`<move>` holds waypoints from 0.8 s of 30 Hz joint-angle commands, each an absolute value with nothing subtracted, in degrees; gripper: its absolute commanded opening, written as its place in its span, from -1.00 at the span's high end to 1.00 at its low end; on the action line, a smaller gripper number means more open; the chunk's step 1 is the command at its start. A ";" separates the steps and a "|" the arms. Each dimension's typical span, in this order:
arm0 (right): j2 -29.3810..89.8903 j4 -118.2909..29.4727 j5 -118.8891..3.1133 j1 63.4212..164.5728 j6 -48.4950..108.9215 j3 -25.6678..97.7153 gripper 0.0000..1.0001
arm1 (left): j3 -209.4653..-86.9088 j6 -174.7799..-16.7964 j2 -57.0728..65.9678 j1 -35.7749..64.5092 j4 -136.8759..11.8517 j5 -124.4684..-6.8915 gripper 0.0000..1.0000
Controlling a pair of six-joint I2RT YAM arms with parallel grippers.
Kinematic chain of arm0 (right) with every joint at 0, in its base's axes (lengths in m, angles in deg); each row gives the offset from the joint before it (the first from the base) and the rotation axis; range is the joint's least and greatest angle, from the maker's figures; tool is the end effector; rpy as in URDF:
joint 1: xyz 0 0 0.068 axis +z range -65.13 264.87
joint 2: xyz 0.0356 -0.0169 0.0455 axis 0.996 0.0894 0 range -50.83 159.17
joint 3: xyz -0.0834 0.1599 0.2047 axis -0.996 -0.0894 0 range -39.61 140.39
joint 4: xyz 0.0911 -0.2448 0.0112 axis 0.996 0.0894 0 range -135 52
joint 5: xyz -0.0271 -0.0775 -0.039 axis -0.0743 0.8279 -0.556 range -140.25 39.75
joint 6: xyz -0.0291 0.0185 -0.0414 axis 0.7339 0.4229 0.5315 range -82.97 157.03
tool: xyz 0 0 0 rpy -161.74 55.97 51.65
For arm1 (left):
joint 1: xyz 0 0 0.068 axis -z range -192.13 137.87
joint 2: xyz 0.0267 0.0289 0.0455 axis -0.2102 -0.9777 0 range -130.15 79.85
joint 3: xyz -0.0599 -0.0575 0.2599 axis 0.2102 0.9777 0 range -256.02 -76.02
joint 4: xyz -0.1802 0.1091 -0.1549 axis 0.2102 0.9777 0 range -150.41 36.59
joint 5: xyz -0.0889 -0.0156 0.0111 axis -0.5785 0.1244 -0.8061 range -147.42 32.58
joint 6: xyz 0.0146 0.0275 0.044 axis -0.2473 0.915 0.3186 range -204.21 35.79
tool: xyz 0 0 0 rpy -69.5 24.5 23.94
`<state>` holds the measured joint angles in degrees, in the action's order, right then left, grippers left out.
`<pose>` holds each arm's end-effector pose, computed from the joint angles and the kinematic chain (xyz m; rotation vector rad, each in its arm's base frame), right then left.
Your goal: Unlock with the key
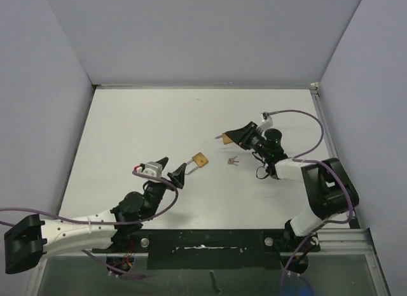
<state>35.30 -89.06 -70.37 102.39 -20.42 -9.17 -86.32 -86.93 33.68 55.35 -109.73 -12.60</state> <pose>0.2776 0.1006 0.1867 0.3949 1.9001 1.2231 0.0872 -0.1451 0.2322 0.1188 1.4180 -0.4937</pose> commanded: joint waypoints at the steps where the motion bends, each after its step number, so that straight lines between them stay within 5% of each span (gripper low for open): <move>1: 44.76 -105.89 -73.83 101.61 -18.48 0.44 1.00 | -85.36 -89.27 38.46 56.16 -102.77 -11.34 -0.32; 11: 64.11 -103.22 -75.57 100.02 -16.07 16.22 1.00 | -85.71 -89.54 42.20 56.94 -98.35 -11.72 -0.32; 24: 63.66 -88.77 -72.01 99.17 -12.50 16.40 0.91 | -85.27 -89.63 42.41 57.13 -98.90 -11.33 -0.32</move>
<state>67.04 -88.93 -73.12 99.53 -13.87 16.18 -83.98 -89.55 42.40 56.79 -96.79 -11.77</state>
